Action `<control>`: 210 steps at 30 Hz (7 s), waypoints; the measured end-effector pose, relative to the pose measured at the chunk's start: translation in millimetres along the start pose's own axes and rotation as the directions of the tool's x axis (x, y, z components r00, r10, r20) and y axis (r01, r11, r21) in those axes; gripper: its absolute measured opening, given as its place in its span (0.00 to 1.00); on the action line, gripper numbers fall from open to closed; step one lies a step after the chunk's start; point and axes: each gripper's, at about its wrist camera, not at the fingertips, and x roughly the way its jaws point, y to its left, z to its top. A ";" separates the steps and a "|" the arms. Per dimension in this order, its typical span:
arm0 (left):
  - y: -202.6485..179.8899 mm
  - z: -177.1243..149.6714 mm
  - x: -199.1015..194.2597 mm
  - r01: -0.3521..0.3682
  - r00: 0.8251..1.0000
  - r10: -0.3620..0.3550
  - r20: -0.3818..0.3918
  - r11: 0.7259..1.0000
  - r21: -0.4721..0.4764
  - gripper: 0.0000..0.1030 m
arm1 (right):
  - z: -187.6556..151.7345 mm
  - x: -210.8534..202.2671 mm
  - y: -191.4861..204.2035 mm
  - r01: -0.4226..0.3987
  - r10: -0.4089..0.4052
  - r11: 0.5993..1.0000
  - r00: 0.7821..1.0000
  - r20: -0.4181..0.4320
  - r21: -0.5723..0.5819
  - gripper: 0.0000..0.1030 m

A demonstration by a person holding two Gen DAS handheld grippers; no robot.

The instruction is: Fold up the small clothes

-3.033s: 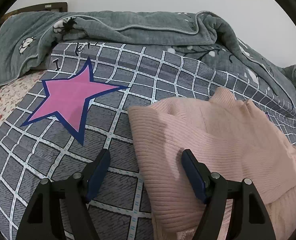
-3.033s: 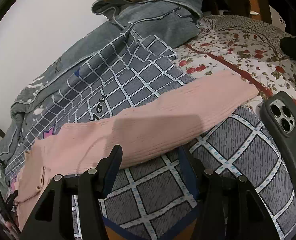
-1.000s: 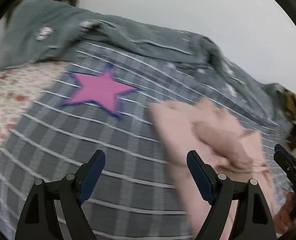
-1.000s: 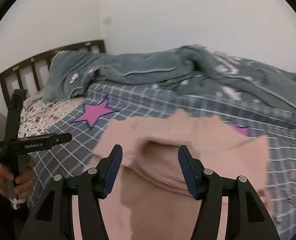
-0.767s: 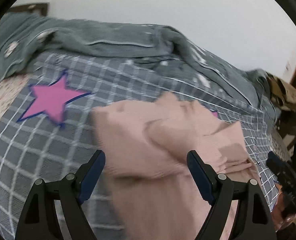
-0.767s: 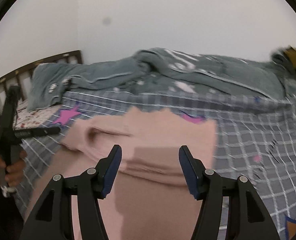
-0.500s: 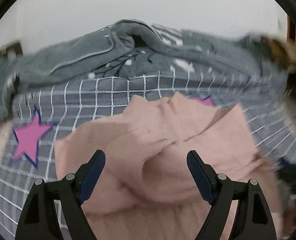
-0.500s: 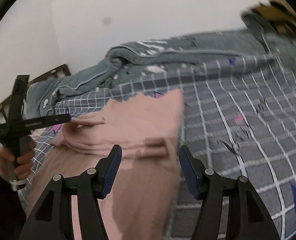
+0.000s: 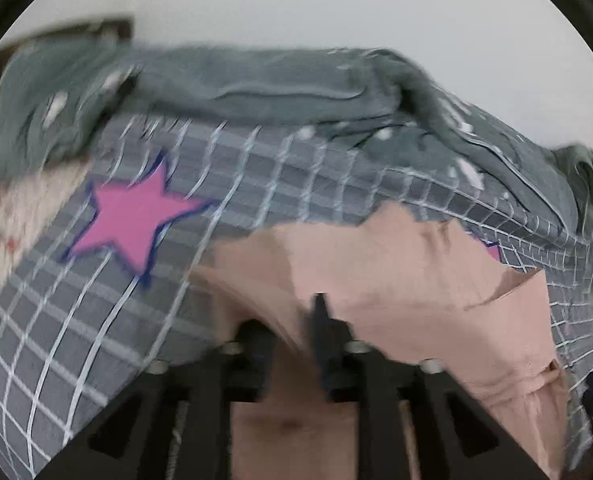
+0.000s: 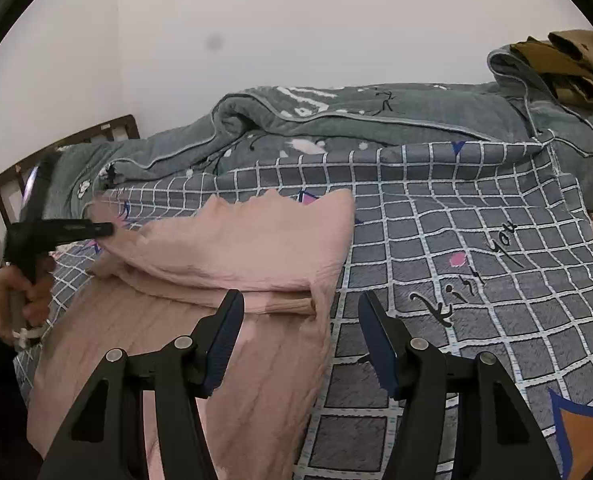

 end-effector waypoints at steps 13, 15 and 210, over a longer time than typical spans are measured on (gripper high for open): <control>37.1 -22.2 5.4 0.011 1.000 -0.011 -0.024 1.000 -0.001 0.48 | -6.2 5.0 10.1 0.014 -0.015 0.999 1.000 -0.023 -0.040 0.57; 33.8 -20.7 9.1 0.002 1.000 -0.002 -0.019 1.000 0.010 0.48 | -4.6 4.2 10.5 0.011 -0.012 0.999 1.000 -0.020 -0.041 0.57; 21.2 -54.7 -144.6 0.341 0.940 -0.333 0.079 0.933 -0.120 0.08 | 21.9 -102.3 29.1 -0.153 0.148 0.958 0.988 0.039 0.242 0.05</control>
